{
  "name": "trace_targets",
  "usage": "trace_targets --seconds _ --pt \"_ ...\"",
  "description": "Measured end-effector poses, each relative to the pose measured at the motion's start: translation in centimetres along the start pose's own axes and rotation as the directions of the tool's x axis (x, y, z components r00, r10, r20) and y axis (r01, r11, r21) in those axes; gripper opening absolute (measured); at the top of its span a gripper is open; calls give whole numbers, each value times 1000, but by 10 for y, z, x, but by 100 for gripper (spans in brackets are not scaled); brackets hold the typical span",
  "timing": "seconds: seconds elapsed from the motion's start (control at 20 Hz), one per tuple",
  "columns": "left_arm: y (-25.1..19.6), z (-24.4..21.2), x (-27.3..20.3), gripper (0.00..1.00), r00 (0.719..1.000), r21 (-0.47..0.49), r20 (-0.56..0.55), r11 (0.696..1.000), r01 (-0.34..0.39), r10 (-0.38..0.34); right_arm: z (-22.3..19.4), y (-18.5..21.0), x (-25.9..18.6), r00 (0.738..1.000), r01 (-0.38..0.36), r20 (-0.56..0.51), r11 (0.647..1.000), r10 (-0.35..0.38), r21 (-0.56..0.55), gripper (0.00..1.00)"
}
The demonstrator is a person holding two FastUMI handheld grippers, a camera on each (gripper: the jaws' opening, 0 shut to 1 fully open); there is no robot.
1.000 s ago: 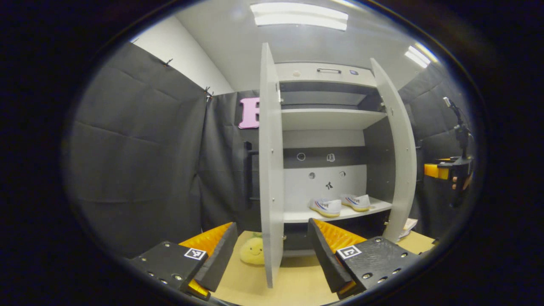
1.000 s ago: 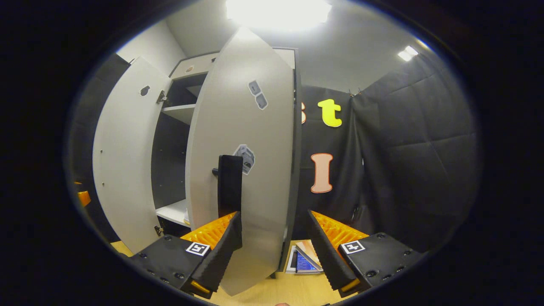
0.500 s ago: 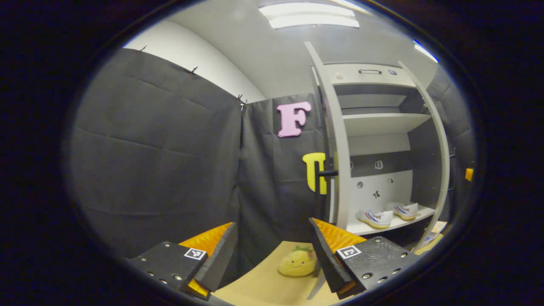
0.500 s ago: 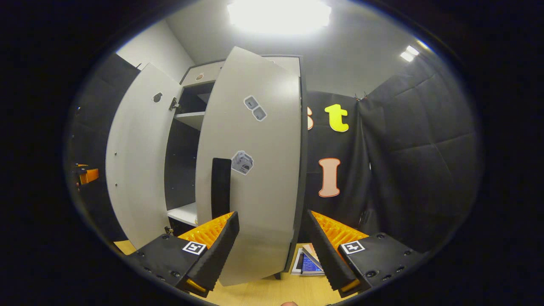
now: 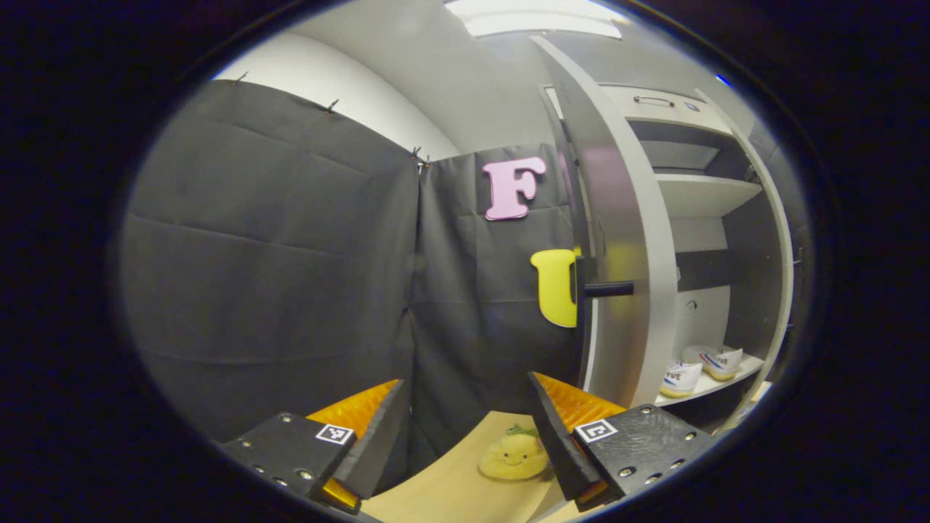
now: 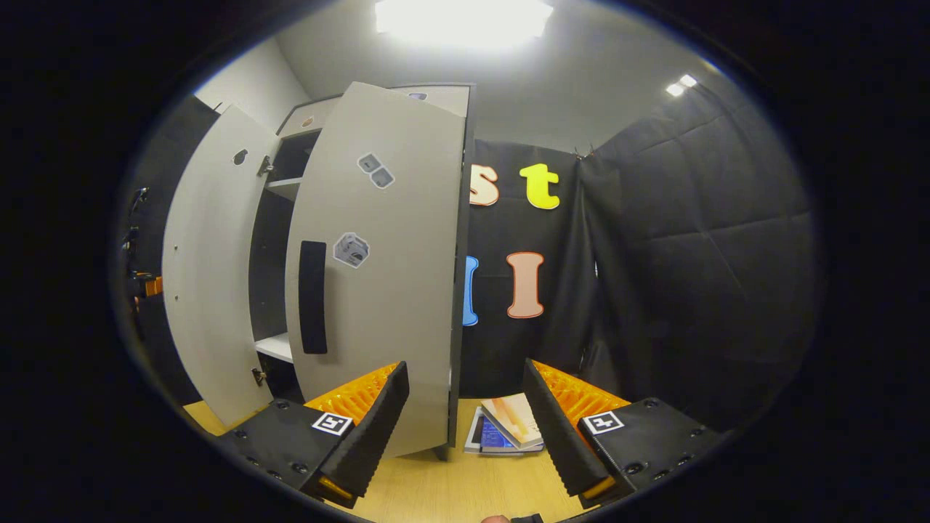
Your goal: Grab one shoe with the right hand and put it into the shoe cabinet, grab the other shoe with the left hand and put it into the shoe cabinet; then close the right door with the right hand and the left door with the left hand.
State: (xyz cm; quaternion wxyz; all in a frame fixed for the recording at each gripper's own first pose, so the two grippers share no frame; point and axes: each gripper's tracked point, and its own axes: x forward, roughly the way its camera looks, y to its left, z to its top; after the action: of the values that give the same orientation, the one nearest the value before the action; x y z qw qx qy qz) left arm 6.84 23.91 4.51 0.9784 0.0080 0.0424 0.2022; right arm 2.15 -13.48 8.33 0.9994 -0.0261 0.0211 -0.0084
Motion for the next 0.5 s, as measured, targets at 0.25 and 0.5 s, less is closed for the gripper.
trace_targets --seconds 0.25,0.5 --pt "-23 3 -9 91 999 13 1 999 50 -50 -16 0 3 1000 -5 -30 1000 6 11 99" --pt "-52 8 -23 89 993 2 8 993 116 -116 -27 14 13 998 -31 -49 999 32 8 99"
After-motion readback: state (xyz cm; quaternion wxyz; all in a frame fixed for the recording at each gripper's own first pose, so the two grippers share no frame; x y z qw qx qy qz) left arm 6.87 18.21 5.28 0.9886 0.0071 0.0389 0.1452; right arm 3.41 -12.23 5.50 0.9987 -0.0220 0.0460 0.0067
